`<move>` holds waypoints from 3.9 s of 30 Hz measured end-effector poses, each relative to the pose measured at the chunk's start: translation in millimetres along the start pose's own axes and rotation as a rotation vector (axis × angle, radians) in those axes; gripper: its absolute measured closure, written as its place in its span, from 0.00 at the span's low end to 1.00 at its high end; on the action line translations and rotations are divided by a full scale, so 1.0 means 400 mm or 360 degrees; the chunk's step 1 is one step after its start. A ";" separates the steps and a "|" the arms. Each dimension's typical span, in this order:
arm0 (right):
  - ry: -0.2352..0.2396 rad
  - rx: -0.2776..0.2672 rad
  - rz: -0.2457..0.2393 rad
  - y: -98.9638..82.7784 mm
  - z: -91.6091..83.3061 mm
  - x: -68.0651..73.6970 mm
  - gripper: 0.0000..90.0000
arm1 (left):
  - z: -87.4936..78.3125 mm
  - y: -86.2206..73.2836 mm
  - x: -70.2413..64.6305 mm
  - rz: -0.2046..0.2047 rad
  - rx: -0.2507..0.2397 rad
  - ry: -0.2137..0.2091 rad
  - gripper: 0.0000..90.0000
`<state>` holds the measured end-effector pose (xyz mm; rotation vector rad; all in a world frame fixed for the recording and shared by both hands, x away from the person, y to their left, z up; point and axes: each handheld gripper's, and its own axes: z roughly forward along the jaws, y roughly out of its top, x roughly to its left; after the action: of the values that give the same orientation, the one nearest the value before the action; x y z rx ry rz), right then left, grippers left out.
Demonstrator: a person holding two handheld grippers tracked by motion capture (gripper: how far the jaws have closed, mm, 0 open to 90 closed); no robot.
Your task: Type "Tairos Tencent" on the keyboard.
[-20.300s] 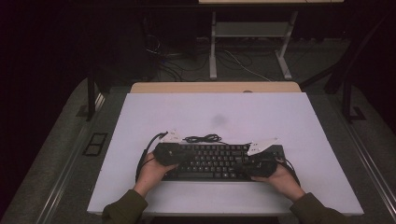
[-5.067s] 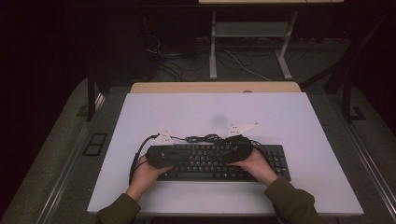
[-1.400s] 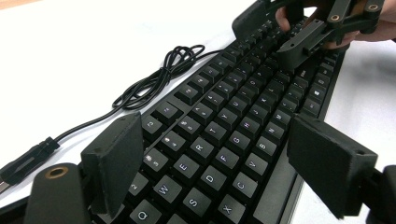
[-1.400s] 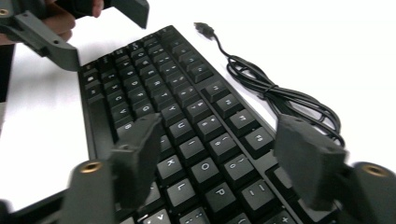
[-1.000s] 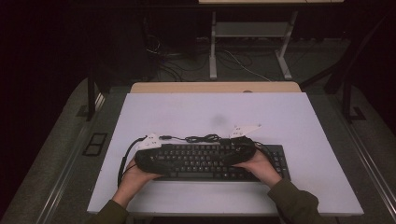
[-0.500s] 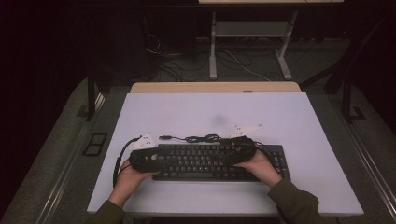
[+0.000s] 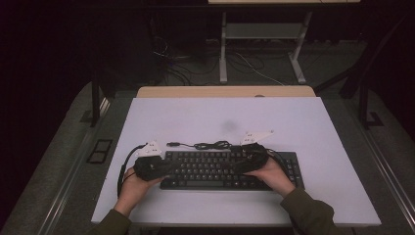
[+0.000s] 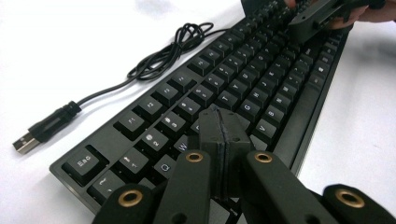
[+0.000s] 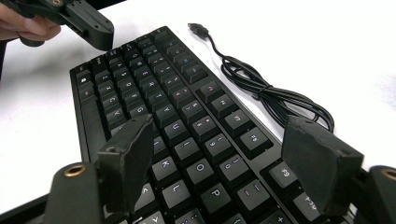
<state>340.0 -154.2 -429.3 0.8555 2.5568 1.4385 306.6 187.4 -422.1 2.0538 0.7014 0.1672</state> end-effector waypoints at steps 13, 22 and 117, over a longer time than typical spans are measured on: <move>-0.0001 0.0003 -0.0002 0.000 0.002 0.000 0.28 | 0.032 -0.008 -0.004 0.0018 0.0084 -0.0004 0.99; 0.0000 0.0002 -0.0001 0.000 0.002 0.000 0.28 | 0.048 -0.009 -0.007 0.0034 0.0122 0.0002 0.99; -0.0001 -0.0004 0.0013 -0.001 -0.002 -0.004 0.28 | 0.101 0.017 -0.107 0.0206 0.0217 -0.0230 0.99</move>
<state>340.8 -155.8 -429.6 0.8668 2.5535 1.4427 289.1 131.7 -432.7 2.2179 0.5030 0.0449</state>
